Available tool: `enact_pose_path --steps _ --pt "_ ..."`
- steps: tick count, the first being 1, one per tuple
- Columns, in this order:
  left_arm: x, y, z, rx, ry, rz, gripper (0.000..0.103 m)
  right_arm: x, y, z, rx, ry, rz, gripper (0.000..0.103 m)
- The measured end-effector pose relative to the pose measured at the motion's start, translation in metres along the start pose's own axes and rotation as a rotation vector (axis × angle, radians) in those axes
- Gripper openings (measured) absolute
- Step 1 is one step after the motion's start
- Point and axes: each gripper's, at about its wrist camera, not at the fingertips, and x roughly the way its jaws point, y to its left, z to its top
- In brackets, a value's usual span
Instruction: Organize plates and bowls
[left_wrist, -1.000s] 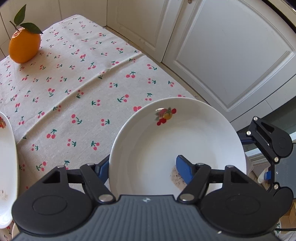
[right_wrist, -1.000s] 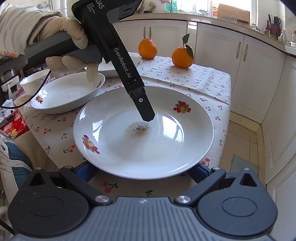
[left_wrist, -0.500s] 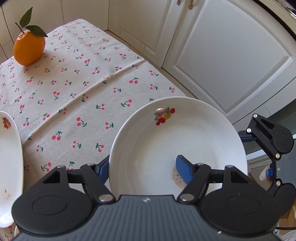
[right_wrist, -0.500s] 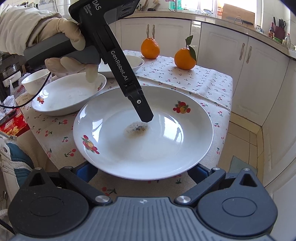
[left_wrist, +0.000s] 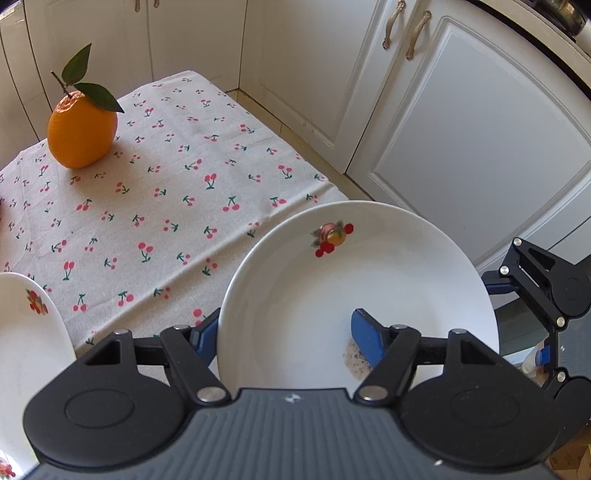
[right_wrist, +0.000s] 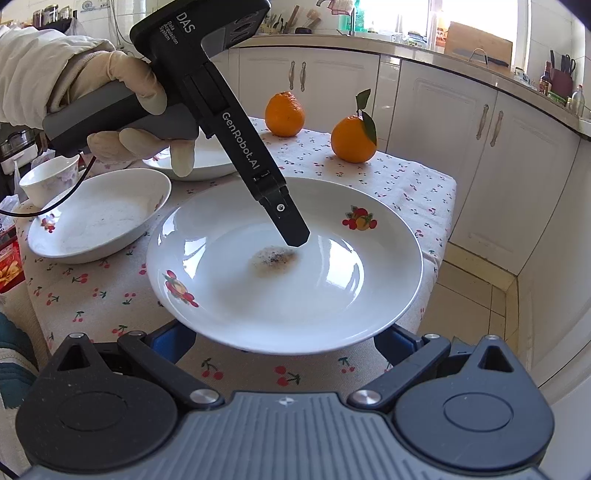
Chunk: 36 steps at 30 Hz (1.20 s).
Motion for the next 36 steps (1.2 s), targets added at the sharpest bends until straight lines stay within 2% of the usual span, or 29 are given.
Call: enact_pose_path --steps 10,26,28,30,36 --pt "0.017 0.01 0.013 -0.012 -0.009 0.013 0.071 0.02 -0.013 0.001 -0.008 0.04 -0.015 0.103" --pt "0.029 0.017 0.019 -0.028 -0.007 0.029 0.071 0.027 -0.016 0.003 0.008 0.045 -0.04 0.103" --pt "0.027 0.016 0.019 -0.028 -0.008 0.032 0.074 0.026 -0.015 0.003 0.012 0.044 -0.044 0.103" --pt "0.024 0.014 0.019 -0.028 -0.015 0.038 0.081 0.023 -0.014 0.003 0.02 0.042 -0.049 0.103" --pt "0.005 0.01 0.013 -0.011 -0.047 0.071 0.082 0.005 -0.011 0.002 0.072 0.034 -0.068 0.103"
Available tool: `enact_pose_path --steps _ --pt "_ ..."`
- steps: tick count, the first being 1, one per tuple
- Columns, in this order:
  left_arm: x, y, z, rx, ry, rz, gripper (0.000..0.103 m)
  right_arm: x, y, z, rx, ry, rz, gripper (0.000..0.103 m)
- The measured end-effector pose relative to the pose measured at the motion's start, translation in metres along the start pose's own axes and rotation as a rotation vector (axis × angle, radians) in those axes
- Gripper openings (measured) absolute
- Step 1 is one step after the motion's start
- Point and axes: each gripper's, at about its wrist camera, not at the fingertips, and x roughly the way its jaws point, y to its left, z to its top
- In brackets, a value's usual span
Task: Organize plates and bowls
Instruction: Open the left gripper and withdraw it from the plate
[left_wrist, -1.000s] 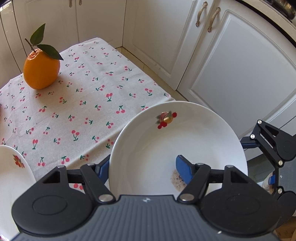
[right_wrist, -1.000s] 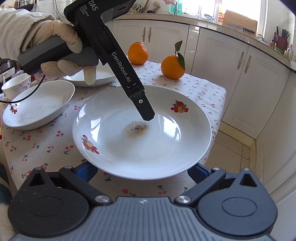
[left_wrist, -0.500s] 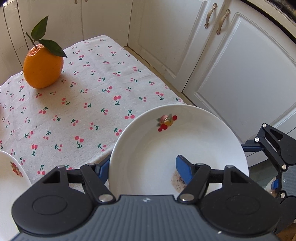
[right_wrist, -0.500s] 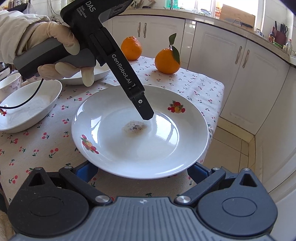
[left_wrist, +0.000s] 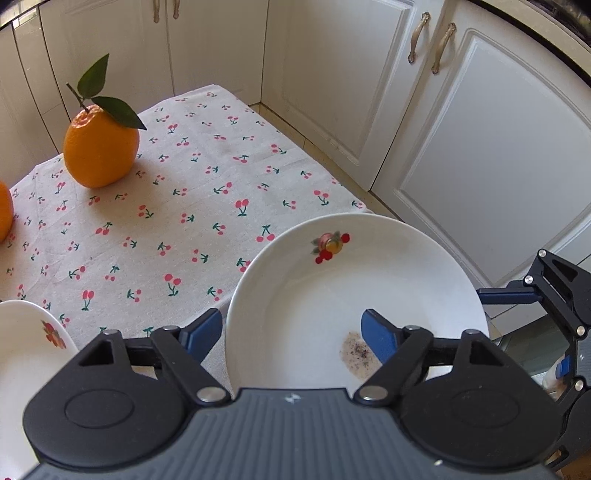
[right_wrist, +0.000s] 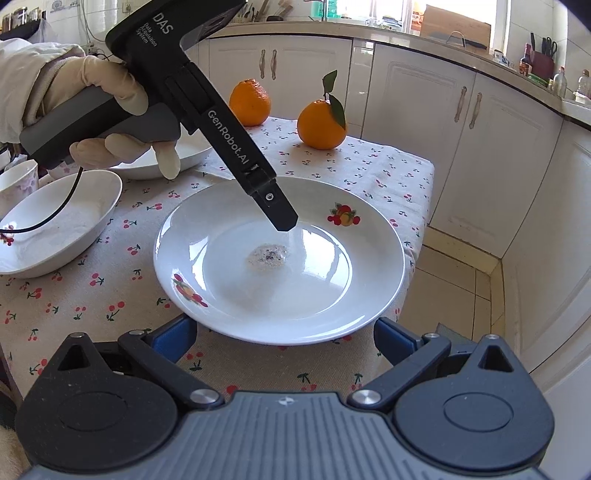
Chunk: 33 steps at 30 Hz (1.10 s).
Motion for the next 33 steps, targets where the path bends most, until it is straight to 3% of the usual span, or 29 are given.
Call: enact_pose_path --steps 8,17,21,28,33 --pt "-0.053 -0.006 -0.016 -0.006 -0.086 0.023 0.083 -0.03 0.019 -0.001 0.058 -0.011 0.004 0.103" --pt "-0.127 -0.024 -0.061 0.022 -0.25 0.053 0.094 -0.055 0.053 0.016 0.152 -0.052 -0.055 0.103" --pt "-0.148 -0.03 -0.093 0.042 -0.312 0.116 0.096 -0.06 0.063 0.018 0.221 -0.068 -0.075 0.103" --pt "-0.178 -0.03 -0.153 0.02 -0.396 0.249 0.097 -0.063 0.074 0.016 0.35 -0.097 -0.017 0.103" --pt "-0.191 -0.034 -0.193 0.034 -0.392 0.33 0.098 -0.063 0.09 0.02 0.351 -0.115 0.037 0.103"
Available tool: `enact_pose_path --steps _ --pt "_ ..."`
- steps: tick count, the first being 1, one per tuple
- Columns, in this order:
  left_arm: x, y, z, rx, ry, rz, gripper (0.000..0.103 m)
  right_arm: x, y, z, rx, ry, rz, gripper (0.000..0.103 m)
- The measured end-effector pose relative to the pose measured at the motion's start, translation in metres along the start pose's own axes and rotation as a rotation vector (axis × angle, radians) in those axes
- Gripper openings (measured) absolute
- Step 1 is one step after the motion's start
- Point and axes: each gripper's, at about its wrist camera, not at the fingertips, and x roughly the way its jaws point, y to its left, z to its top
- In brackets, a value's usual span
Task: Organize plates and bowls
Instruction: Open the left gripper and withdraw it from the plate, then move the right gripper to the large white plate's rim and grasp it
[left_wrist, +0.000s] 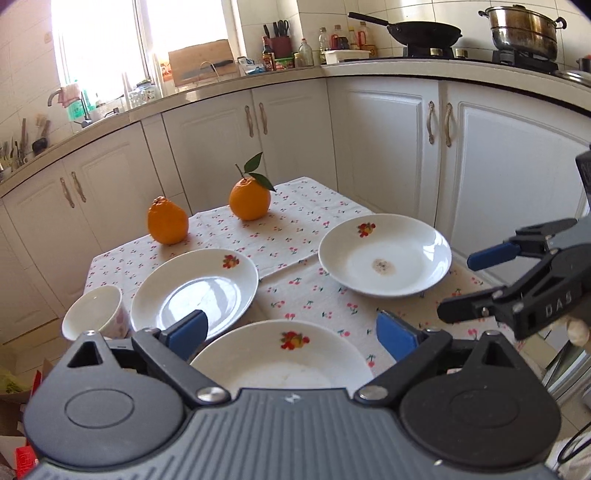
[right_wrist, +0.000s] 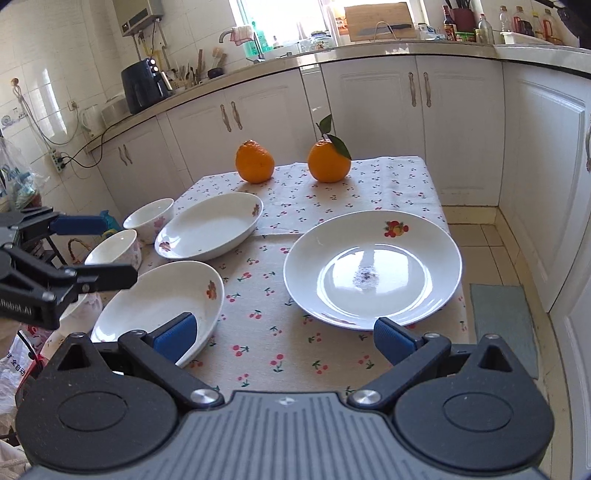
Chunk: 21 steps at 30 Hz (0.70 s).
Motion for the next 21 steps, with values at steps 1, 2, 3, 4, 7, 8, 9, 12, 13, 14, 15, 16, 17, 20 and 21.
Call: enact_pose_path --steps 1,2,3,4,7,8,9,12,13,14,15,16,17,20,21 --pt "-0.004 0.0 -0.007 0.007 0.01 0.003 0.098 0.001 0.004 0.0 -0.01 0.003 0.003 0.103" --pt "-0.008 0.0 -0.013 0.006 0.021 0.003 0.098 0.001 0.008 0.0 -0.02 0.006 0.006 0.103" --pt "-0.011 0.001 -0.021 0.001 0.034 0.0 0.098 0.003 0.011 0.0 -0.029 0.01 0.006 0.103" --pt "-0.014 0.002 -0.029 -0.001 0.049 -0.012 0.098 0.005 0.014 0.001 -0.034 0.014 0.0 0.103" --pt "-0.019 0.008 -0.047 0.008 0.095 -0.042 0.098 0.01 0.019 0.003 -0.041 0.021 -0.012 0.103" --pt "-0.019 0.009 -0.054 0.012 0.122 -0.037 0.098 0.012 0.019 0.004 -0.039 0.026 -0.01 0.103" --pt "-0.018 0.011 -0.058 0.012 0.144 -0.032 0.098 0.014 0.02 0.004 -0.035 0.032 -0.012 0.103" --pt "-0.017 0.014 -0.071 0.012 0.177 -0.047 0.098 0.018 0.024 0.004 -0.039 0.039 -0.011 0.103" --pt "-0.015 0.015 -0.075 0.008 0.189 -0.056 0.098 0.019 0.025 0.004 -0.042 0.039 -0.013 0.103" --pt "-0.012 0.016 -0.081 -0.001 0.204 -0.061 0.098 0.019 0.027 0.004 -0.048 0.037 -0.016 0.103" --pt "-0.009 0.017 -0.083 -0.009 0.22 -0.063 0.098 0.02 0.028 0.004 -0.053 0.038 -0.021 0.103" --pt "-0.006 0.019 -0.086 -0.024 0.241 -0.065 0.098 0.021 0.029 0.004 -0.054 0.041 -0.027 0.103" --pt "-0.004 0.02 -0.088 -0.037 0.256 -0.07 0.098 0.022 0.029 0.004 -0.055 0.044 -0.027 0.103" --pt "0.001 0.022 -0.094 -0.052 0.272 -0.072 0.098 0.026 0.03 0.005 -0.063 0.058 -0.019 0.103" --pt "0.003 0.022 -0.095 -0.055 0.274 -0.067 0.098 0.028 0.03 0.005 -0.072 0.065 -0.022 0.103"
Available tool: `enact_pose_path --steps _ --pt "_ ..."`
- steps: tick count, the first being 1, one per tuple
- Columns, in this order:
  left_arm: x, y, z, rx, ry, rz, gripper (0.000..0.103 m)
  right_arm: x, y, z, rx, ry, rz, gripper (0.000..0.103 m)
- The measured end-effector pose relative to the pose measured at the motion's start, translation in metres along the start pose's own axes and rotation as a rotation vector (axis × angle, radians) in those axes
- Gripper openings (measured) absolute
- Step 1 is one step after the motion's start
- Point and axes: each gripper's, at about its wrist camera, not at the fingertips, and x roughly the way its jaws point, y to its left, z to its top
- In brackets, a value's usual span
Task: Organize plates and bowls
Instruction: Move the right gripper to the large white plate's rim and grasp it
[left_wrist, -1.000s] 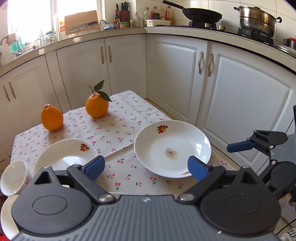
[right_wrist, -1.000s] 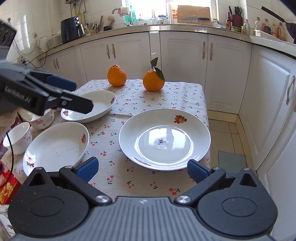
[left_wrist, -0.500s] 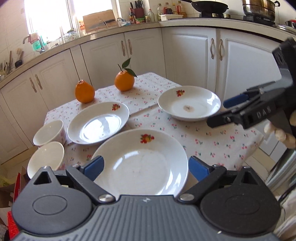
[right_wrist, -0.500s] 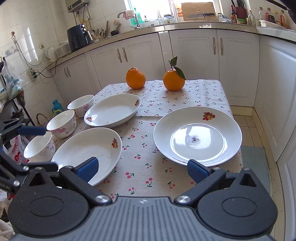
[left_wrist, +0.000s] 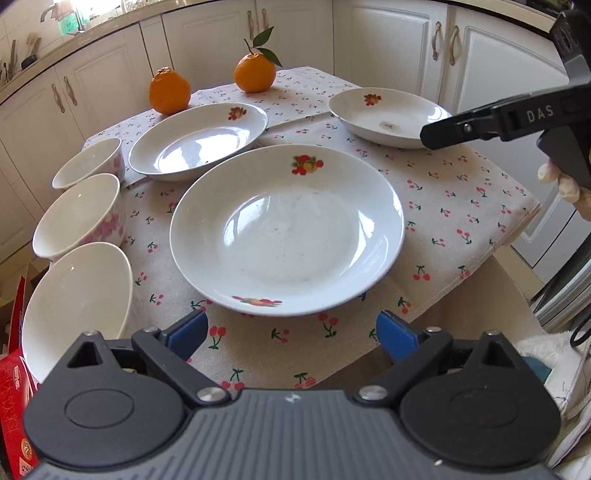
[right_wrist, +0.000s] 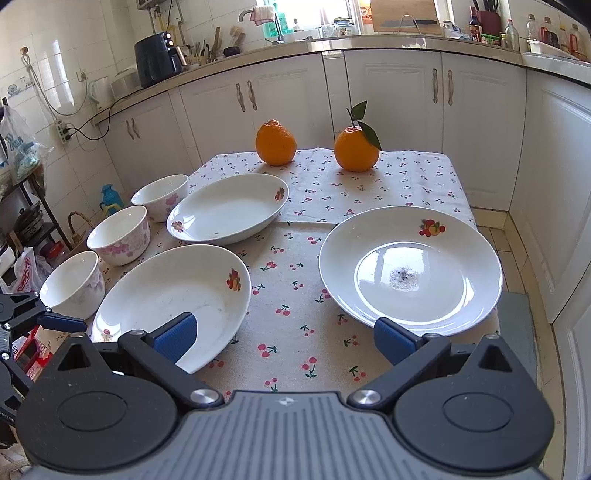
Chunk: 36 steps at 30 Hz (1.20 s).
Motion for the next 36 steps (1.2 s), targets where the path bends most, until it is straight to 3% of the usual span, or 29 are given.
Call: enact_pose_path --steps 12,17,26,36 --pt "0.023 0.002 0.0 -0.105 0.005 -0.009 0.098 0.03 0.013 0.012 -0.183 0.1 0.074 0.103" --pt "0.028 0.003 0.001 -0.149 -0.006 0.007 0.102 0.046 0.022 0.016 -0.247 0.158 0.185 0.103" --pt "0.03 0.002 0.004 -0.179 -0.012 0.033 0.103 0.082 0.028 0.017 -0.277 0.282 0.324 0.103" --pt "0.033 0.002 0.006 -0.194 -0.014 0.046 0.103 0.113 0.03 0.036 -0.269 0.316 0.375 0.103"
